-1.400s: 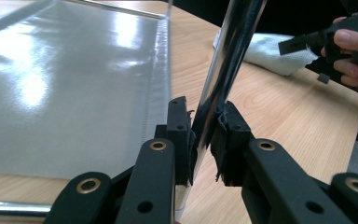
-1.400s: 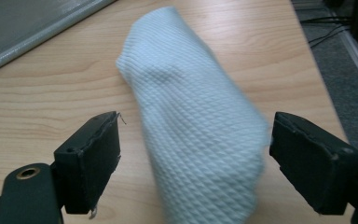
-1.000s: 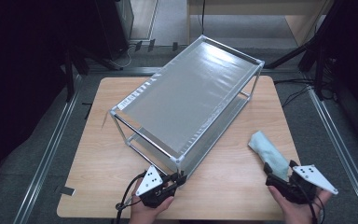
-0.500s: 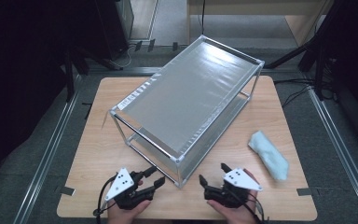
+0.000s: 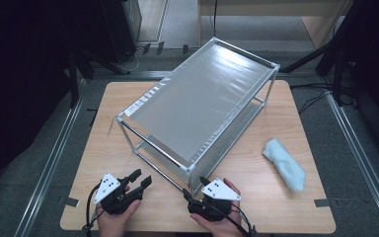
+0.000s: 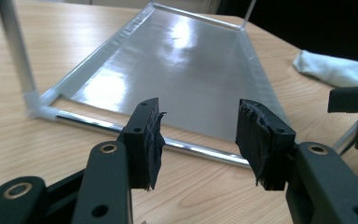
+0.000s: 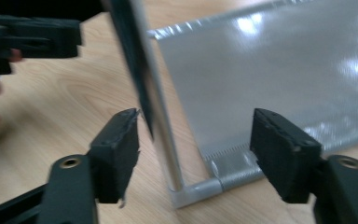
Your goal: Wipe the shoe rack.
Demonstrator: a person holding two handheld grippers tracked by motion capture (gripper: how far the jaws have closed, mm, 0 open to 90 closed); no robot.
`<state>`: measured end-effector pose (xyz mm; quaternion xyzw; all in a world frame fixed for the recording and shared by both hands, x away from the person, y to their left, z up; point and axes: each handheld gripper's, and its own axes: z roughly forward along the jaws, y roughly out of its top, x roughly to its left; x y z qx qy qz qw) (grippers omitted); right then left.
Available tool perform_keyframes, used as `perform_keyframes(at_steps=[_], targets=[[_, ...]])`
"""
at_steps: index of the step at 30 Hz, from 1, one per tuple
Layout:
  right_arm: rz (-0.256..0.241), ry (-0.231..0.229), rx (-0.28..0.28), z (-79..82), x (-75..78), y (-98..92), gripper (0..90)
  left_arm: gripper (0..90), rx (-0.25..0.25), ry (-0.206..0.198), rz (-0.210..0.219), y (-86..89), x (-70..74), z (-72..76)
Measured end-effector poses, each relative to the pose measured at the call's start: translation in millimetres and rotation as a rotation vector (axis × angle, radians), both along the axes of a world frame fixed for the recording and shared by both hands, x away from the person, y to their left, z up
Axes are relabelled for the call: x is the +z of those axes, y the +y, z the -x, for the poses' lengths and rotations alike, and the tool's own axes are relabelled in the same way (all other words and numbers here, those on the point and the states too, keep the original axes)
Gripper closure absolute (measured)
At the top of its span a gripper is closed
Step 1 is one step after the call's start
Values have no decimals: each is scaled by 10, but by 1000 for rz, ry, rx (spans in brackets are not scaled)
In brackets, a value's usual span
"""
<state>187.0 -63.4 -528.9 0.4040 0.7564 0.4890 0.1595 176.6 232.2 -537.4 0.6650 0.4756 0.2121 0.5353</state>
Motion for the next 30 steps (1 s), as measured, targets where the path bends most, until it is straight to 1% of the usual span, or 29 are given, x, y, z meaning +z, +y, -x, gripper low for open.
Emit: perform_keyframes(at_steps=[1, 2, 3, 4, 6, 9, 10, 12, 15, 18, 20, 24, 26, 27, 30], targets=[[0, 12, -7, -11, -19, -1, 409, 494, 6, 1, -1, 12, -1, 7], [-3, 18, -2, -21, -34, -10, 420, 493, 9, 0, -2, 28, -1, 10], [-17, 21, 12, -28, -43, -22, 463, 492, 15, 0, 1, 40, 1, 11], [-25, 19, 23, -24, -46, -33, 520, 492, 19, 0, 1, 51, 3, 10], [-27, 5, 36, -8, -48, -51, 591, 496, 25, 6, 3, 64, 1, -4], [-41, 15, 51, -12, -56, -108, 629, 505, 36, 9, -14, 67, -11, -34], [-45, 16, 52, -5, -56, -126, 665, 505, 40, 8, -14, 70, -12, -49], [-32, -9, 45, 7, -54, -192, 719, 501, 48, 6, -13, 79, -11, -77], [-40, -10, 26, -1, -50, -325, 784, 499, 64, 12, -11, 97, -10, -134], [-44, -12, -19, -10, -52, -478, 790, 531, 96, 18, -20, 103, -11, -201], [-46, -9, -50, -11, -48, -579, 791, 531, 99, 28, -14, 85, -20, -258], [-41, -17, -102, 5, -42, -772, 792, 526, 93, 31, -53, -14, -16, -376], [-39, -19, -121, 20, -40, -864, 793, 529, 104, 38, -93, -86, -19, -431], [-39, -20, -129, 27, -40, -906, 793, 534, 109, 41, -103, -125, -24, -456], [-34, -18, -155, 55, -34, -1024, 792, 538, 87, 40, -104, -225, -24, -528]])
